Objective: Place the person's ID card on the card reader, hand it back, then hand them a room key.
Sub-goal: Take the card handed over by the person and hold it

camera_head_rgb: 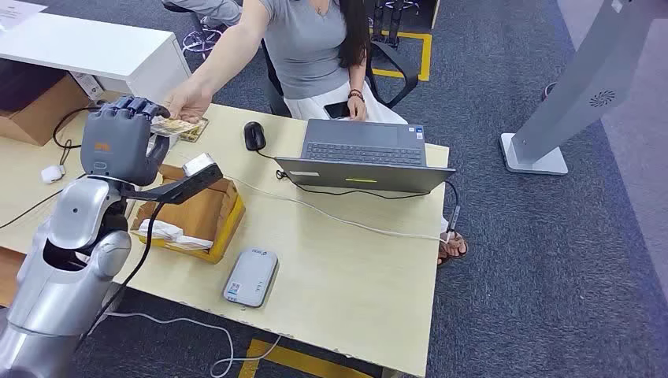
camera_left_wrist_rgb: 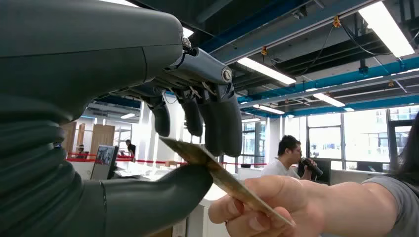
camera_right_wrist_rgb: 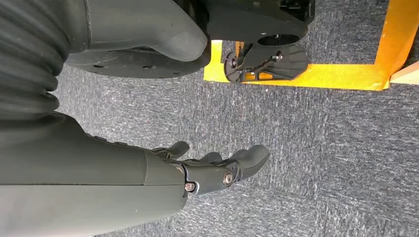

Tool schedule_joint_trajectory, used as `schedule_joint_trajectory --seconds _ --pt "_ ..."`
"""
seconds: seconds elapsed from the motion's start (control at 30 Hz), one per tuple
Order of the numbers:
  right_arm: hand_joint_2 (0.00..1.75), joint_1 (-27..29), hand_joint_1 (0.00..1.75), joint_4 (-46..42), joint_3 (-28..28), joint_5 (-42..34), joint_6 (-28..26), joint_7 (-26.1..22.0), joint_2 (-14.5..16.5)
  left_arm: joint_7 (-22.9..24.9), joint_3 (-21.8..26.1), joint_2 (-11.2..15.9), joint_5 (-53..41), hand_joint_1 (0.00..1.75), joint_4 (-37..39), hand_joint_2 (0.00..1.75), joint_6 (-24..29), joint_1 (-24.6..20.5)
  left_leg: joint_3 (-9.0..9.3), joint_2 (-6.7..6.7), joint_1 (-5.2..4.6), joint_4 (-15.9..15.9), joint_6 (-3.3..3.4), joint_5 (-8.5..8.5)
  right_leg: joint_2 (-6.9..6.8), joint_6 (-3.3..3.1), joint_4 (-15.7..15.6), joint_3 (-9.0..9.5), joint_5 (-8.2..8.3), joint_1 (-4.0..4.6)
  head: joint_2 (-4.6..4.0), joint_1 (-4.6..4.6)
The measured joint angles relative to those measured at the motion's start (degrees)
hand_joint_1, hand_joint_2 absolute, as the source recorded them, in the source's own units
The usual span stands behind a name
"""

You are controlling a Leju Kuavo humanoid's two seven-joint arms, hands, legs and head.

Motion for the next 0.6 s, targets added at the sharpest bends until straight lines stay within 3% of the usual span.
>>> schedule_joint_trajectory --seconds 0.6 --pt "1.75 0.0 0.0 0.0 0.0 0.0 0.7 0.0 0.0 -1.2 -1.7 -1.5 2.3 1.75 -0.4 1.75 0.3 0.0 0.0 0.0 0.0 0.0 0.0 0.0 0.0 0.0 0.0 0.0 0.0 0.0 0.0 -0.01"
